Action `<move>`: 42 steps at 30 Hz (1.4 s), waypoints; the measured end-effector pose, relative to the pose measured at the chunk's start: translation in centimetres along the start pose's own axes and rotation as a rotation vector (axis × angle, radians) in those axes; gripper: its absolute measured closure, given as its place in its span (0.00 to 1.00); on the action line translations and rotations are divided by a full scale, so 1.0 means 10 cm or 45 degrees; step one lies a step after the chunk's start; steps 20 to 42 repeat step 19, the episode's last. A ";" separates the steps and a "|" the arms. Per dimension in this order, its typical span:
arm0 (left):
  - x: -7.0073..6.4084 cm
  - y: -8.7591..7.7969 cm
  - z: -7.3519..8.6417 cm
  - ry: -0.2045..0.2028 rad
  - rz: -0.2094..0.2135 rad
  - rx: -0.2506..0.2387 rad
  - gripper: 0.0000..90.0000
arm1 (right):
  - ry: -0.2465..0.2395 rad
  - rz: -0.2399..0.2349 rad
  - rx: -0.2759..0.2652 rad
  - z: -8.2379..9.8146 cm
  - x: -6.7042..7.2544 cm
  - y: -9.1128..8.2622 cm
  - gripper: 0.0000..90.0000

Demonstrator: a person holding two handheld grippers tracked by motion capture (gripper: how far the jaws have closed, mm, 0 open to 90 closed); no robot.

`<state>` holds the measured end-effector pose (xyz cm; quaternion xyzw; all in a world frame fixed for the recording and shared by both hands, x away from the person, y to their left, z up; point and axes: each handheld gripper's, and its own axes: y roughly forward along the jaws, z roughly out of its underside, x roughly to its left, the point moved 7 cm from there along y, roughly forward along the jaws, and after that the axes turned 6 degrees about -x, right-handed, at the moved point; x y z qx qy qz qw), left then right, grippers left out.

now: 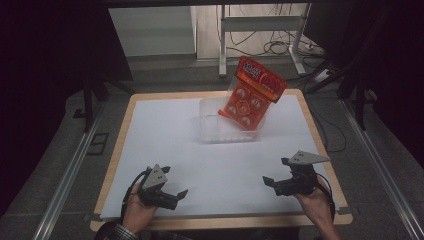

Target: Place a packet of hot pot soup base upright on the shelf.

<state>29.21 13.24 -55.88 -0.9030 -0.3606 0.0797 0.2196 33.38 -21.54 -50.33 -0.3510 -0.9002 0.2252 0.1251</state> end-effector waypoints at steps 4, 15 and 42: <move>0.00 0.01 0.01 0.015 -0.007 0.010 0.01 | -0.019 0.007 0.028 0.09 0.00 0.02 0.03; -0.01 0.03 0.03 0.047 -0.021 0.042 0.01 | 0.040 -0.020 0.108 0.27 -0.03 0.12 0.03; -0.01 0.04 0.03 0.050 -0.022 0.044 0.01 | 0.058 -0.029 0.092 0.26 -0.05 0.11 0.03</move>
